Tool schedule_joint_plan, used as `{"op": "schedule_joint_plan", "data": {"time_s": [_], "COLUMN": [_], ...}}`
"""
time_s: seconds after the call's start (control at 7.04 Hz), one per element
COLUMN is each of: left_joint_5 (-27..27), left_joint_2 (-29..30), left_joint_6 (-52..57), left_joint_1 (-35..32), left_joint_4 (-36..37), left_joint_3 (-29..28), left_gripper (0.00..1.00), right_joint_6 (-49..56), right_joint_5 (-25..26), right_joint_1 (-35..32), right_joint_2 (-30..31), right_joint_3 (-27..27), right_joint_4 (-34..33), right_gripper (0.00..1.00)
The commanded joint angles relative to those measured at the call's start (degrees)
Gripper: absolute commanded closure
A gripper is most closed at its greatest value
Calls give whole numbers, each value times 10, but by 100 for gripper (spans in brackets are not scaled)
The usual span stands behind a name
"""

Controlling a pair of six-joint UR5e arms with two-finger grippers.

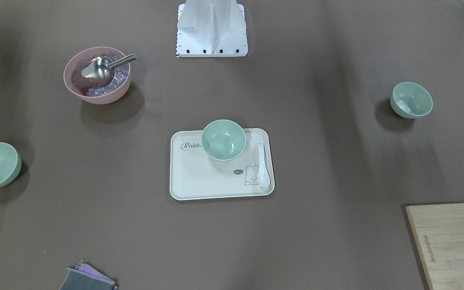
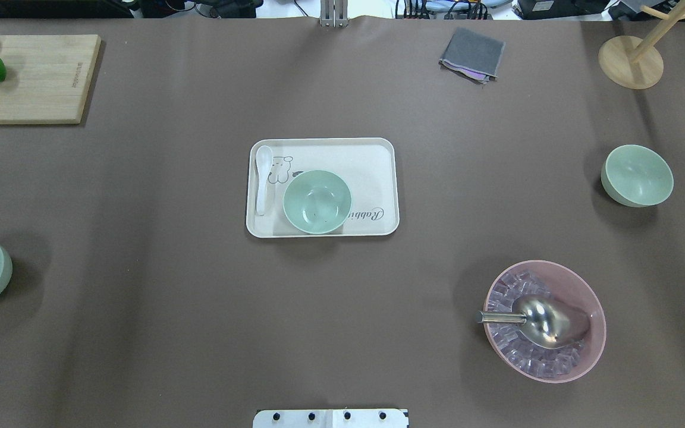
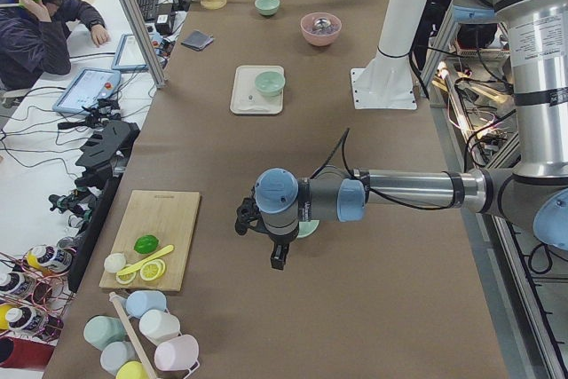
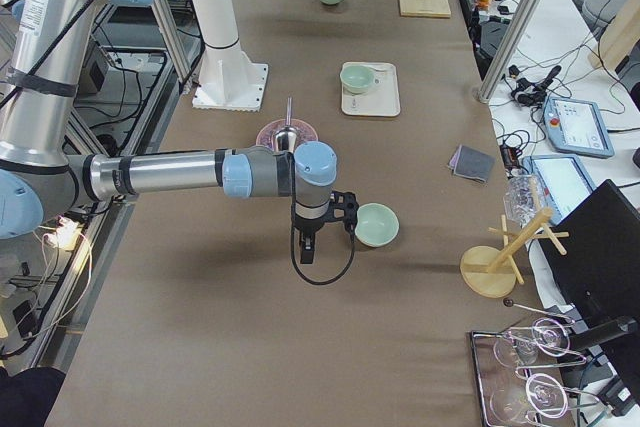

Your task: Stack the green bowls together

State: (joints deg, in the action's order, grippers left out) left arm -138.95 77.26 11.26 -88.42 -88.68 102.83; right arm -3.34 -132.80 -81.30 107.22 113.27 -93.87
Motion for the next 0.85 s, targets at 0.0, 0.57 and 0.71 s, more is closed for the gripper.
{"op": "schedule_joint_plan", "data": {"time_s": [0.0, 0.57, 0.71], "left_joint_5": [0, 31, 29], "left_joint_2": [-1, -1, 7], "left_joint_6": [-1, 24, 24], "left_joint_1": [0, 0, 0], "left_joint_4": [0, -53, -54], "left_joint_3": [5, 24, 28], "left_gripper": [2, 2, 2], "right_joint_6": [0, -3, -5], "right_joint_5": [0, -3, -7], "right_joint_1": [0, 0, -1], "right_joint_2": [0, -4, -2], "right_joint_3": [0, 12, 13], "right_joint_4": [1, 25, 100], "right_gripper": [0, 0, 0]}}
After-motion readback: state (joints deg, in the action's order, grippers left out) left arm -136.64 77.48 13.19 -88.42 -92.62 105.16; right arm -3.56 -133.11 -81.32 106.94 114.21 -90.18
